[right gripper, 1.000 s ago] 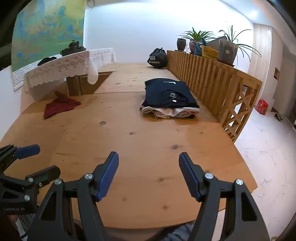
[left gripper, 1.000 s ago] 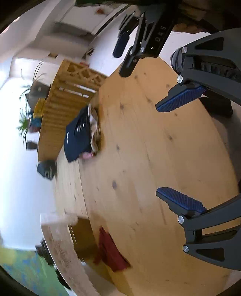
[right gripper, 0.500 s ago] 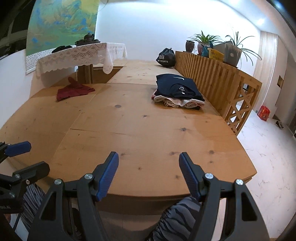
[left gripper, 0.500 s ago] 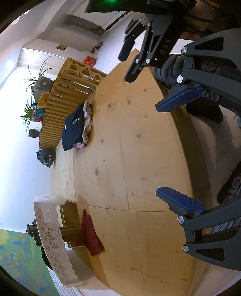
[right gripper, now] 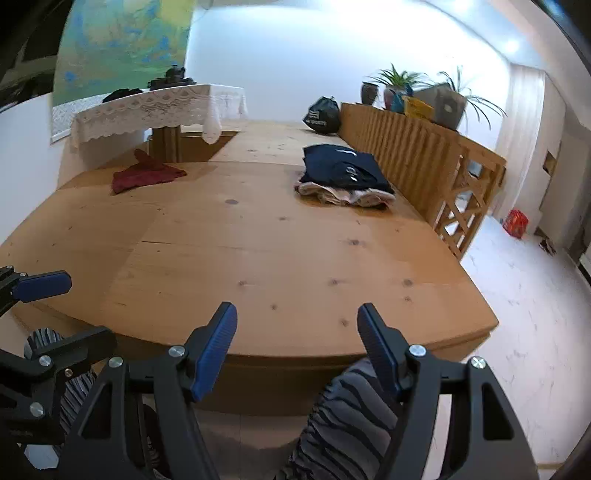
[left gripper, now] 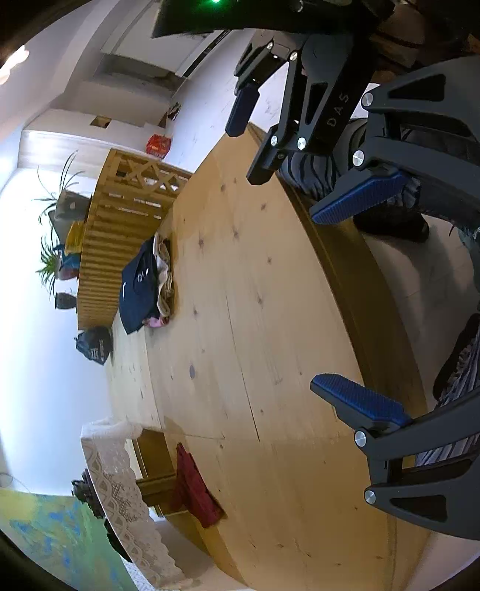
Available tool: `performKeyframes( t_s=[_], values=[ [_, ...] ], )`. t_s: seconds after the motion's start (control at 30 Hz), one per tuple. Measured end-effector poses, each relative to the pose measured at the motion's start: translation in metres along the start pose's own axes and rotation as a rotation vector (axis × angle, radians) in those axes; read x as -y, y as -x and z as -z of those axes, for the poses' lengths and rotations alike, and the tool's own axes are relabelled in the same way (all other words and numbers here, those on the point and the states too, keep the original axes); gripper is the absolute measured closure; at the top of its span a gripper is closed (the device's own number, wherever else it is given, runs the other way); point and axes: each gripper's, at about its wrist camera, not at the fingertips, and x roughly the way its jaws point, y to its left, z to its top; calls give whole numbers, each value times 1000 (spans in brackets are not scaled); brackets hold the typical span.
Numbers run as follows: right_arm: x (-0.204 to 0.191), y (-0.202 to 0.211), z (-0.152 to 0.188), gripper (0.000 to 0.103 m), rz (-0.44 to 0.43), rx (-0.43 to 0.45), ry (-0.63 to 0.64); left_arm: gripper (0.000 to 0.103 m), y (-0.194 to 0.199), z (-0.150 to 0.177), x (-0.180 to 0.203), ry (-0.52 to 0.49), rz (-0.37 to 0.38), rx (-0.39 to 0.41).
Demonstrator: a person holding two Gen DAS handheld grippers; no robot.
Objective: Fold clothes
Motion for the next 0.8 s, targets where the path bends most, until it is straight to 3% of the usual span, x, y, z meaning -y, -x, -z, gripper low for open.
performKeyframes(
  t_s=[0.3, 0.8],
  values=[
    [17, 4, 10, 36, 26, -17, -35, 20, 2, 3, 15, -41, 24, -2],
    [14, 16, 15, 36, 24, -8, -25, 20, 15, 8, 16, -41, 33, 14]
  ],
)
